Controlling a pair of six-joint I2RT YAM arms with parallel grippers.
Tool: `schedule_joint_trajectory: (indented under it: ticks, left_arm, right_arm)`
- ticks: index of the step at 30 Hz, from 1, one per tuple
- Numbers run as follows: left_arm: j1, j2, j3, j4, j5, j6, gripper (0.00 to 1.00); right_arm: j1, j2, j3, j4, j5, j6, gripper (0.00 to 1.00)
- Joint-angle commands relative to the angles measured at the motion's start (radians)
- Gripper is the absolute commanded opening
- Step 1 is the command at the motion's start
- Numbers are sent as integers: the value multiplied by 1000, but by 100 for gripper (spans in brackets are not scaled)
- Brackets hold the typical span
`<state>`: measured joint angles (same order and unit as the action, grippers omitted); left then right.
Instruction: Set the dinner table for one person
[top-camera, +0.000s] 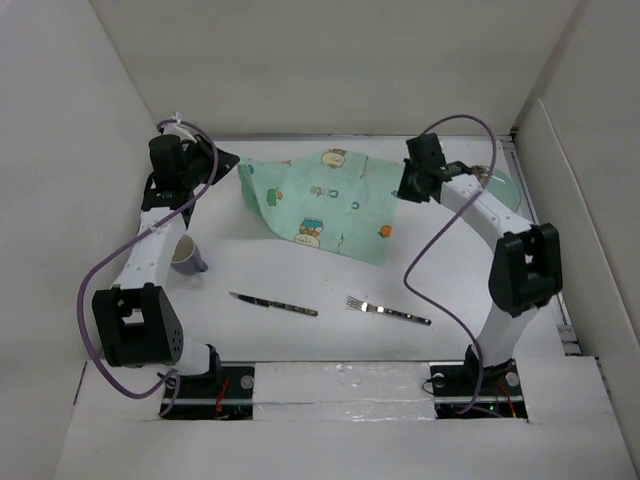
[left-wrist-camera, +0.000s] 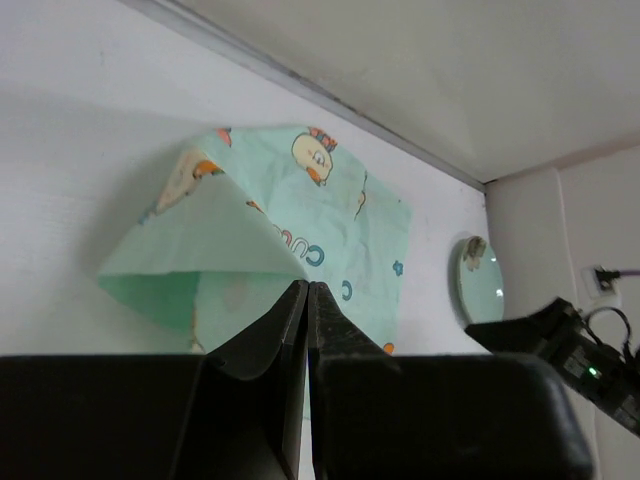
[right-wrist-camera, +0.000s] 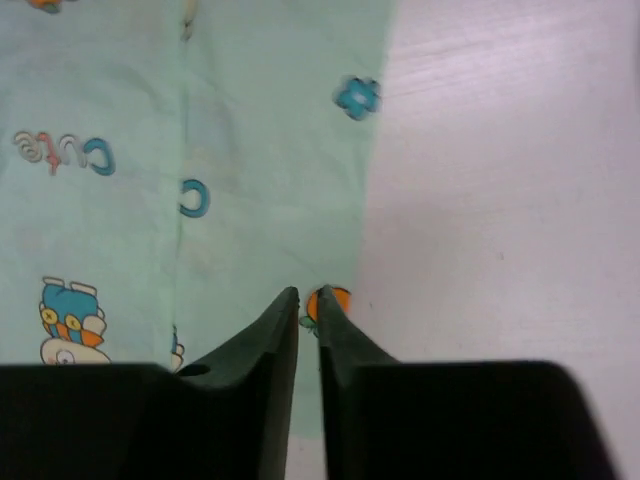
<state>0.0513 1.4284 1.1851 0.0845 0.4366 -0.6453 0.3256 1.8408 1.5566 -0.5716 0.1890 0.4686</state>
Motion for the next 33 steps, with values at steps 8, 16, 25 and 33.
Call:
schedule_joint_trajectory:
  ticks: [8,16,25,33]
  left_arm:
    - [-1,-85,-79,0,-55,78,0]
    - [-1,-75,-85,8,-30,72,0]
    - [-1,-74,-73,9,-24,68,0]
    - [-1,-82,-68,8,-41,67,0]
  right_arm:
    - [105,-239,-490,174,-122,84,44]
    - [170,-66,-426,176,-94,77,54]
    - [219,11,-394,116,-16,103,47]
    - [279,21,-421,49,78,119,47]
